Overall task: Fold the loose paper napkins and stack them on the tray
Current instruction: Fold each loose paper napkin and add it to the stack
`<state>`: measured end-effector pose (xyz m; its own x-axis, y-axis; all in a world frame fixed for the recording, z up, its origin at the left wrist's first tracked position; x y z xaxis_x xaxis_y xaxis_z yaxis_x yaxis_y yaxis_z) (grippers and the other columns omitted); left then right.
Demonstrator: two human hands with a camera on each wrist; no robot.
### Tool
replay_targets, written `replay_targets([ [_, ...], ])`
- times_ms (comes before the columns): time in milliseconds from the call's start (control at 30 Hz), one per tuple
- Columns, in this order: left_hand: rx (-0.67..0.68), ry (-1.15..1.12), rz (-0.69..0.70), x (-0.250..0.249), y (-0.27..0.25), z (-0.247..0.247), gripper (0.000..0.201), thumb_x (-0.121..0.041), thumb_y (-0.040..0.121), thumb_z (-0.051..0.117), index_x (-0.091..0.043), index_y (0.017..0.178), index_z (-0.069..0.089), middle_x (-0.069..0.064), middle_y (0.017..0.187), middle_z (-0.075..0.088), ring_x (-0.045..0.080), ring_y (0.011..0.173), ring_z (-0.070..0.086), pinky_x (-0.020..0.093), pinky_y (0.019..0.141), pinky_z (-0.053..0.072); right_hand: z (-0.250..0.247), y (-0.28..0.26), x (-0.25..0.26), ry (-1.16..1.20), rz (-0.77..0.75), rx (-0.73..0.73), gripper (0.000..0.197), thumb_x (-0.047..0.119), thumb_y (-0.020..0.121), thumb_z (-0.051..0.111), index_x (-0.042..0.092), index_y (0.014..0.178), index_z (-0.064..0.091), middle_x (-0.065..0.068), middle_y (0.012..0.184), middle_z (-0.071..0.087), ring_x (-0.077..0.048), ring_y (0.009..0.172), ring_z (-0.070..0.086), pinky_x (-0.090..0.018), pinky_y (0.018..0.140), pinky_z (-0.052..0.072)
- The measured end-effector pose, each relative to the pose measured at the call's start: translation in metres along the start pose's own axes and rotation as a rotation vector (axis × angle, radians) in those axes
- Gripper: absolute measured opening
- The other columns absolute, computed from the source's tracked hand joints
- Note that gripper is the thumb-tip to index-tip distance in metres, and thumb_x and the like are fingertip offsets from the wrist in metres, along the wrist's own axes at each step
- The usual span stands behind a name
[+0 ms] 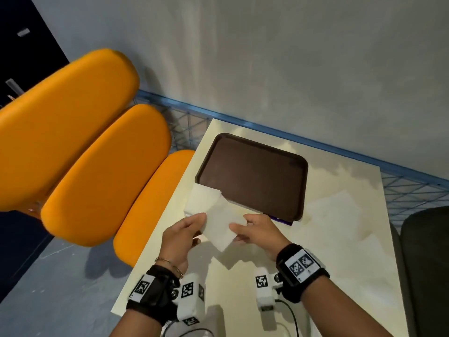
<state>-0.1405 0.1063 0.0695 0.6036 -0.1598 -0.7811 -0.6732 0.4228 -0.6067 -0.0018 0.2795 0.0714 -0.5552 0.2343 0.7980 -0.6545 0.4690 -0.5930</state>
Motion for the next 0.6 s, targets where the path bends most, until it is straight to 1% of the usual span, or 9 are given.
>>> replay_targets([
  [67, -0.043, 0.157, 0.063, -0.005, 0.027, -0.014, 0.007, -0.024, 0.085, 0.086, -0.021, 0.091, 0.085, -0.001, 0.094, 0.081, 0.021, 0.090, 0.072, 0.034, 0.074, 0.055, 0.004, 0.029, 0.003, 0.040, 0.040, -0.101, 0.020, 0.018, 0.094, 0.080, 0.000, 0.102, 0.076, -0.011, 0.093, 0.081, -0.018, 0.078, 0.074, -0.033, 0.077, 0.063],
  [133, -0.053, 0.262, 0.095, -0.007, 0.053, -0.022, 0.005, -0.019, 0.082, 0.087, -0.023, 0.083, 0.086, -0.005, 0.087, 0.081, 0.017, 0.083, 0.071, 0.032, 0.075, 0.057, 0.008, 0.057, 0.008, 0.018, 0.047, -0.179, 0.025, 0.017, 0.093, 0.081, -0.006, 0.100, 0.073, -0.011, 0.087, 0.081, -0.015, 0.072, 0.072, -0.031, 0.070, 0.062],
  [200, -0.065, 0.341, 0.118, -0.008, 0.079, -0.027, 0.008, -0.017, 0.080, 0.087, -0.025, 0.079, 0.085, -0.009, 0.085, 0.081, 0.017, 0.085, 0.073, 0.033, 0.081, 0.060, 0.013, 0.081, 0.014, -0.027, 0.053, -0.231, 0.022, 0.018, 0.090, 0.085, -0.002, 0.091, 0.075, -0.007, 0.076, 0.078, -0.015, 0.064, 0.068, -0.031, 0.066, 0.062],
  [267, -0.098, 0.417, 0.139, -0.008, 0.101, -0.030, 0.007, -0.018, 0.080, 0.086, -0.025, 0.081, 0.084, -0.011, 0.085, 0.080, 0.015, 0.090, 0.074, 0.031, 0.083, 0.060, 0.017, 0.100, 0.016, -0.070, 0.068, -0.288, 0.019, 0.019, 0.087, 0.087, 0.006, 0.079, 0.075, -0.007, 0.071, 0.076, -0.015, 0.059, 0.067, -0.028, 0.060, 0.061],
  [300, -0.116, 0.443, 0.147, -0.008, 0.110, -0.032, 0.006, -0.019, 0.081, 0.086, -0.024, 0.083, 0.084, -0.012, 0.086, 0.080, 0.013, 0.091, 0.074, 0.029, 0.083, 0.059, 0.018, 0.107, 0.017, -0.085, 0.071, -0.316, 0.019, 0.018, 0.086, 0.088, 0.009, 0.076, 0.074, -0.007, 0.071, 0.076, -0.014, 0.056, 0.066, -0.024, 0.055, 0.058],
  [367, -0.137, 0.484, 0.163, -0.007, 0.125, -0.033, 0.005, -0.020, 0.083, 0.085, -0.023, 0.087, 0.084, -0.014, 0.088, 0.079, 0.009, 0.091, 0.072, 0.023, 0.078, 0.055, 0.021, 0.120, 0.015, -0.100, 0.077, -0.349, 0.016, 0.015, 0.087, 0.087, 0.008, 0.078, 0.075, -0.008, 0.075, 0.078, -0.012, 0.054, 0.067, -0.019, 0.050, 0.053],
  [467, -0.154, 0.539, 0.163, -0.007, 0.140, -0.035, 0.006, -0.020, 0.085, 0.083, -0.026, 0.086, 0.083, -0.013, 0.087, 0.077, 0.010, 0.088, 0.070, 0.023, 0.076, 0.052, 0.027, 0.136, 0.008, -0.144, 0.097, -0.361, 0.020, 0.013, 0.086, 0.086, 0.012, 0.073, 0.071, -0.005, 0.068, 0.074, -0.007, 0.047, 0.065, -0.016, 0.047, 0.050],
  [533, -0.161, 0.562, 0.164, -0.006, 0.146, -0.037, 0.009, -0.020, 0.086, 0.083, -0.028, 0.084, 0.081, -0.013, 0.085, 0.077, 0.010, 0.086, 0.070, 0.023, 0.074, 0.052, 0.029, 0.144, 0.002, -0.143, 0.110, -0.373, 0.021, 0.013, 0.085, 0.087, 0.012, 0.073, 0.070, -0.004, 0.068, 0.074, -0.008, 0.047, 0.066, -0.021, 0.050, 0.055],
  [600, -0.166, 0.590, 0.171, -0.004, 0.150, -0.039, 0.011, -0.022, 0.086, 0.083, -0.031, 0.081, 0.079, -0.014, 0.084, 0.076, 0.009, 0.085, 0.069, 0.023, 0.072, 0.052, 0.031, 0.148, -0.002, -0.115, 0.117, -0.386, 0.018, 0.012, 0.084, 0.088, 0.010, 0.077, 0.072, -0.007, 0.073, 0.077, -0.010, 0.051, 0.068, -0.028, 0.058, 0.063],
])
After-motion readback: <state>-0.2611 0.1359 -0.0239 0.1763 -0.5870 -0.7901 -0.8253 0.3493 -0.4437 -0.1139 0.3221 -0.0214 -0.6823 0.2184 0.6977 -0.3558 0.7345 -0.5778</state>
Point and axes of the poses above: each hand's wrist, its own y-axis towards the middle knuckle, its own z-axis out of the palm, x = y × z, the point moved 6 cm from there along y, towards the middle knuckle
